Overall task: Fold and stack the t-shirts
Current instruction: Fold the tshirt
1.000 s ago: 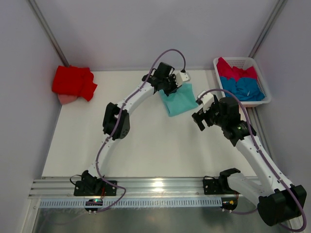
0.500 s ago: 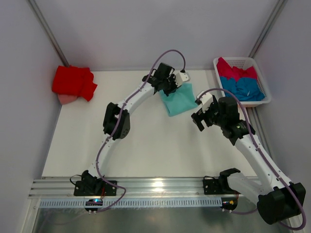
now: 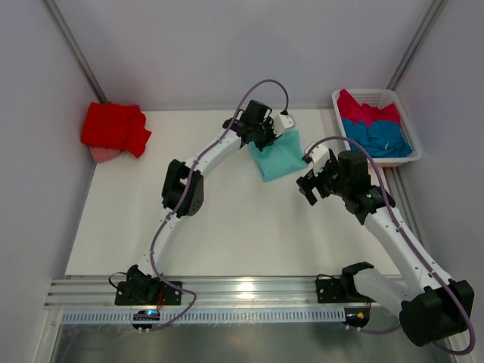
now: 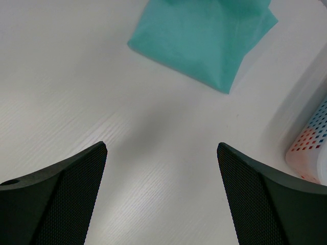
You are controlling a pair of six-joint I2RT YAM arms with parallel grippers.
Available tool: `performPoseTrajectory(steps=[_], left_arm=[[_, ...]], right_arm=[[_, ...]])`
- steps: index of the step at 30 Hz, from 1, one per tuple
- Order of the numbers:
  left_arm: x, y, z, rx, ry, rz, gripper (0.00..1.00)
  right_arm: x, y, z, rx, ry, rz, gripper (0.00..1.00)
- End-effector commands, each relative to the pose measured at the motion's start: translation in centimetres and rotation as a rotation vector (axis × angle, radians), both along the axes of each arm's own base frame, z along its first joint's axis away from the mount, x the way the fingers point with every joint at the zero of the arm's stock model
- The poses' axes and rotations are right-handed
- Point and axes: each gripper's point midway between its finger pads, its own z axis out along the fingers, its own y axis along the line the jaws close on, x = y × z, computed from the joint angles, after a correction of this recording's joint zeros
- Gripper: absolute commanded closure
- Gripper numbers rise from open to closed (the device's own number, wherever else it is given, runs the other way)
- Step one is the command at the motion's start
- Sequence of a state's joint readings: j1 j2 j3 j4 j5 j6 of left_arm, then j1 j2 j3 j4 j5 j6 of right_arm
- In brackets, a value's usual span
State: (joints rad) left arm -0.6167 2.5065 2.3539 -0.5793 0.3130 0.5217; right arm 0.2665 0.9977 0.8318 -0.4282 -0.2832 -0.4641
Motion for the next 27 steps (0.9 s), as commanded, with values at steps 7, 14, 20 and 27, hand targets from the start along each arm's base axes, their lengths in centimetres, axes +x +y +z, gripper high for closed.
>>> performPoseTrajectory(steps=[7, 14, 20, 27], left_arm=[[-6.3, -1.3, 1.4, -0.057, 0.175, -0.226, 0.98], [-13.3, 0.2, 1.3, 0.064, 0.296, -0.415, 0.98], [-16.6, 1.1, 2.1, 0.066, 0.415, -0.454, 0.98], [-20.9, 1.7, 3.0, 0.093, 0.511, -0.549, 0.98]], right_arm=[[0.4, 0.8, 1.0, 0.023, -0.020, 0.030, 0.07], [0.5, 1.2, 2.0, 0.044, -0.032, 0.044, 0.07], [1.2, 1.4, 3.2, 0.059, -0.053, 0.036, 0.08], [2.0, 1.2, 4.4, 0.078, -0.087, -0.007, 0.07]])
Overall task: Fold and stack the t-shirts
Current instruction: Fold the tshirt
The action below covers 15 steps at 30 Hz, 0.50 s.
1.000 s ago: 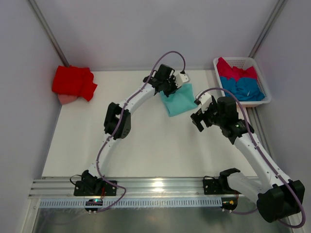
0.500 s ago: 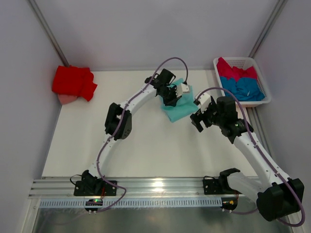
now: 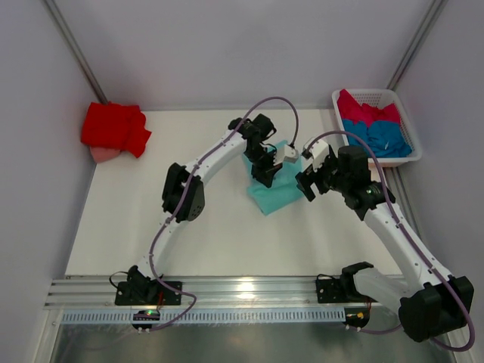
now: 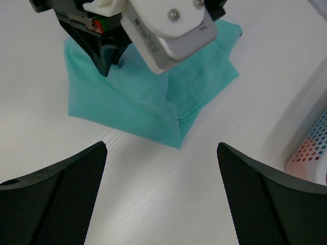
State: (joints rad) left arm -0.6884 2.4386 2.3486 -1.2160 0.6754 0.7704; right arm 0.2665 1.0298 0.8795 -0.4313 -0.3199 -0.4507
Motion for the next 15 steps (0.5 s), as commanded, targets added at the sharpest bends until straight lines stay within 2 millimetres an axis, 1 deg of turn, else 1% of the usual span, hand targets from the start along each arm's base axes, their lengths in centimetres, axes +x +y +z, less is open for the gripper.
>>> performPoseTrajectory(steps=[1, 2, 3, 4, 5, 6, 8, 9, 10, 11, 12, 13, 15], left_arm=[[-4.4, 0.5, 4.1, -0.040, 0.065, -0.108, 0.98], [-5.8, 1.0, 4.3, -0.026, 0.093, -0.149, 0.98], [-6.8, 0.9, 4.9, -0.039, 0.120, -0.170, 0.98], [-7.7, 1.1, 5.4, -0.042, 0.137, -0.188, 0.97], [-8.9, 1.5, 5.8, -0.034, 0.167, -0.213, 0.98], [-9.6, 1.5, 6.2, -0.044, 0.185, -0.226, 0.97], [-10.9, 1.7, 6.8, -0.039, 0.200, -0.248, 0.97], [-11.4, 1.8, 7.0, -0.033, 0.205, -0.258, 0.97], [-12.2, 1.9, 6.8, -0.022, 0.218, -0.276, 0.96], [-12.7, 2.1, 7.1, -0.020, 0.214, -0.284, 0.96], [-13.1, 2.1, 7.1, -0.017, 0.217, -0.291, 0.96], [-14.0, 2.0, 6.7, -0.008, 0.236, -0.304, 0.96], [-14.7, 2.0, 7.1, -0.011, 0.244, -0.303, 0.96]], right_arm=[[2.1, -0.2, 4.1, 0.052, -0.119, -0.072, 0.07], [2.5, -0.6, 4.4, 0.047, -0.134, -0.109, 0.07], [3.2, -2.2, 4.6, 0.029, -0.153, -0.214, 0.07], [4.0, -3.0, 5.4, 0.032, -0.195, -0.276, 0.07], [4.4, -3.8, 5.6, 0.023, -0.210, -0.327, 0.07], [4.9, -5.6, 5.9, -0.011, -0.233, -0.425, 0.07], [5.5, -6.9, 6.7, -0.009, -0.270, -0.516, 0.05], [5.8, -7.5, 6.7, -0.022, -0.275, -0.552, 0.05], [6.0, -8.6, 7.2, -0.029, -0.296, -0.623, 0.05], [6.1, -9.1, 7.2, -0.037, -0.303, -0.652, 0.03], [6.2, -9.4, 7.1, -0.048, -0.300, -0.674, 0.03], [6.2, -10.0, 7.3, -0.057, -0.306, -0.708, 0.02], [6.3, -10.4, 7.4, -0.058, -0.309, -0.734, 0.01]])
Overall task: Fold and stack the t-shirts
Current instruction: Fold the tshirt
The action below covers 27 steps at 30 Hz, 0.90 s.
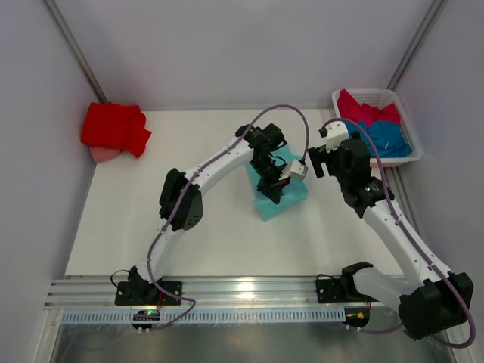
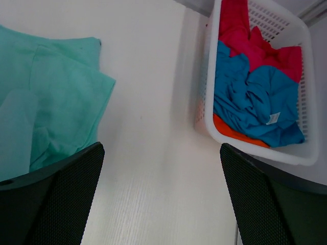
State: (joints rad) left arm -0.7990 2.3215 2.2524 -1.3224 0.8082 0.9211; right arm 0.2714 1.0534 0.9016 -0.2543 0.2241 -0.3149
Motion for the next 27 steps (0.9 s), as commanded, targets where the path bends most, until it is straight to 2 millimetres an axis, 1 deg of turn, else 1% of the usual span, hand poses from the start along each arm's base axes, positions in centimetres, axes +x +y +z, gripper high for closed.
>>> performPoseTrajectory(steps=[1, 3, 4, 6, 7, 8, 10, 12, 16, 18, 21, 22, 24, 25, 26, 27], left_arm=[[-6.8, 3.6, 3.2, 0.104, 0.180, -0.064, 0.97], [-7.3, 3.4, 3.5, 0.100, 0.181, -0.050, 0.97], [-7.5, 2.8, 3.6, 0.094, 0.177, -0.040, 0.97], [-8.2, 2.7, 3.7, 0.101, 0.152, -0.047, 0.97], [-9.0, 2.5, 3.7, 0.110, 0.142, -0.065, 0.97], [-9.2, 2.3, 3.7, 0.108, 0.126, -0.070, 0.97], [-10.4, 2.0, 3.8, 0.105, 0.129, -0.095, 0.97], [-11.1, 1.9, 4.0, 0.110, 0.140, -0.100, 0.97], [-13.4, 1.6, 4.1, 0.133, 0.163, -0.131, 0.97], [-14.2, 1.5, 4.1, 0.139, 0.160, -0.142, 0.97], [-13.5, 1.1, 4.3, 0.134, 0.121, -0.123, 0.98], [-12.8, 1.0, 4.1, 0.136, 0.084, -0.116, 0.98], [-12.0, 0.7, 4.0, 0.133, 0.044, -0.111, 0.98], [-11.5, 0.3, 4.2, 0.111, 0.019, -0.114, 0.99], [-10.9, 0.1, 4.3, 0.105, -0.002, -0.108, 0.99], [-10.3, -0.5, 4.5, 0.088, -0.021, -0.103, 0.99]], right_arm=[[1.4, -2.7, 3.8, 0.017, -0.133, -0.195, 0.01], [1.4, -2.8, 4.1, 0.016, -0.139, -0.199, 0.01], [1.5, -2.7, 4.1, 0.017, -0.141, -0.196, 0.01], [1.6, -2.7, 4.2, 0.011, -0.137, -0.194, 0.01], [1.7, -2.7, 4.1, 0.008, -0.133, -0.197, 0.01], [1.7, -2.8, 4.1, 0.005, -0.135, -0.202, 0.01], [1.9, -3.0, 4.3, 0.005, -0.144, -0.219, 0.01], [2.0, -3.4, 4.3, -0.009, -0.149, -0.241, 0.01], [2.5, -3.8, 5.1, -0.019, -0.170, -0.267, 0.00], [2.7, -3.8, 5.4, -0.017, -0.169, -0.271, 0.01], [2.8, -3.8, 5.7, -0.012, -0.173, -0.275, 0.01], [2.8, -3.9, 5.8, -0.013, -0.176, -0.282, 0.01], [2.7, -4.9, 6.6, -0.037, -0.193, -0.336, 0.01], [2.7, -5.3, 7.4, -0.040, -0.215, -0.360, 0.01], [2.5, -5.8, 8.0, -0.055, -0.228, -0.387, 0.01], [2.4, -5.9, 8.4, -0.054, -0.239, -0.393, 0.00]])
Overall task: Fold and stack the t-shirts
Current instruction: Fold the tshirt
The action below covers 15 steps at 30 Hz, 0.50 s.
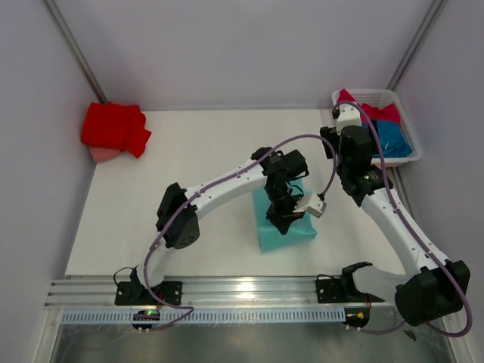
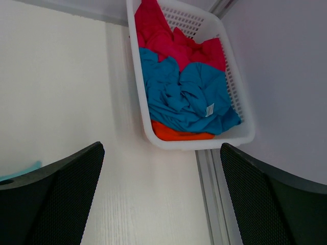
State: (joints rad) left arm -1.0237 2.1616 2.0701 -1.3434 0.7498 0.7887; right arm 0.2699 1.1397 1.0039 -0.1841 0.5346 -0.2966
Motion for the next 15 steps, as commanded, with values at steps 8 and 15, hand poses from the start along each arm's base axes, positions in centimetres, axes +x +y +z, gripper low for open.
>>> performPoseTrajectory(steps=[8, 15], left_arm=[[10.7, -3.4, 5.3, -0.193, -0.291, 0.192, 1.00], [14.0, -4.0, 5.5, -0.235, -0.399, 0.234, 1.00]], right_arm=[[-0.4, -1.9, 5.2, -0.009, -0.164, -0.102, 0.01], [-0.5, -1.9, 3.8, -0.021, -0.138, -0.094, 0.01]])
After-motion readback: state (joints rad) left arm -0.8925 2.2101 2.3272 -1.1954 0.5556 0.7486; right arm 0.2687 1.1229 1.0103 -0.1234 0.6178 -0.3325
